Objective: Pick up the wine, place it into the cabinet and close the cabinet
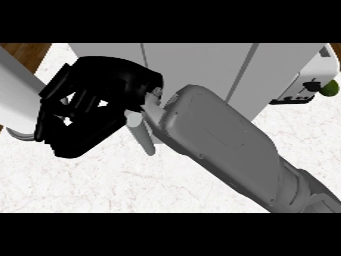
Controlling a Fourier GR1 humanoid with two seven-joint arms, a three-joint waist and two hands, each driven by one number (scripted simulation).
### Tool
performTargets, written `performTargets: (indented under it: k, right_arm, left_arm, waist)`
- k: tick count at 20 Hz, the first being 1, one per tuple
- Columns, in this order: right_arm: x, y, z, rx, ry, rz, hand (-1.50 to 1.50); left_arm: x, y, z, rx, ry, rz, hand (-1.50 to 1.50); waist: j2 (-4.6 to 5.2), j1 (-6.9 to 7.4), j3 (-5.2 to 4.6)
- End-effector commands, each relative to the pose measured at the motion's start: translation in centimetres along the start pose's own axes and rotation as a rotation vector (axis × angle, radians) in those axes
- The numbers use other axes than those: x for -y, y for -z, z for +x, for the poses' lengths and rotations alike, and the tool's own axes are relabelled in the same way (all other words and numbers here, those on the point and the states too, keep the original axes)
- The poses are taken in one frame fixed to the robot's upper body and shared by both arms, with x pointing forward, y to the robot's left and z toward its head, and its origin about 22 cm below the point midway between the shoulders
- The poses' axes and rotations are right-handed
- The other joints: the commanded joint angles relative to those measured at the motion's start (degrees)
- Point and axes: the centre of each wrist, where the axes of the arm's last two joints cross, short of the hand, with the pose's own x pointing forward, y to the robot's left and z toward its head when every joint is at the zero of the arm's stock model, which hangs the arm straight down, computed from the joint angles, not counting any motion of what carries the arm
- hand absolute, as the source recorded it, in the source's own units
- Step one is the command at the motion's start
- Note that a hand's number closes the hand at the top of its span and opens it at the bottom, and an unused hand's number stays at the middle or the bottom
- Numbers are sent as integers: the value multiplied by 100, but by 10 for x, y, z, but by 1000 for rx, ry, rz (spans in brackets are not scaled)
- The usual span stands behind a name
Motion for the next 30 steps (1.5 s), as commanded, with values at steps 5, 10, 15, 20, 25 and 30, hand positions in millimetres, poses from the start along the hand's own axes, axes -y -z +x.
performTargets:
  k: [5,10,15,20,25,30]
  right_arm:
    - [30,16,-41,-35,116,126,150]
    - [46,17,-50,5,200,144,150]
    - [84,-3,-65,41,237,109,150]
    - [94,-2,-59,54,243,37,150]
    - [123,-33,-56,105,213,-148,150]
    - [130,-45,-54,146,178,-239,150]
  left_arm:
    - [-17,-6,-1,38,-33,-21,-150]
    - [-17,-6,8,28,-48,-11,-150]
    - [-17,-13,-2,36,-31,-12,-150]
    - [-20,-2,7,49,-17,-19,-150]
    - [-15,-3,1,40,-28,-9,-150]
    - [-13,5,4,25,-7,-20,-150]
  waist:
    - [4,-120,-3]
    - [-18,-99,4]
    - [-9,-160,4]
    - [7,-129,2]
    - [43,-154,-4]
    - [59,-262,-5]
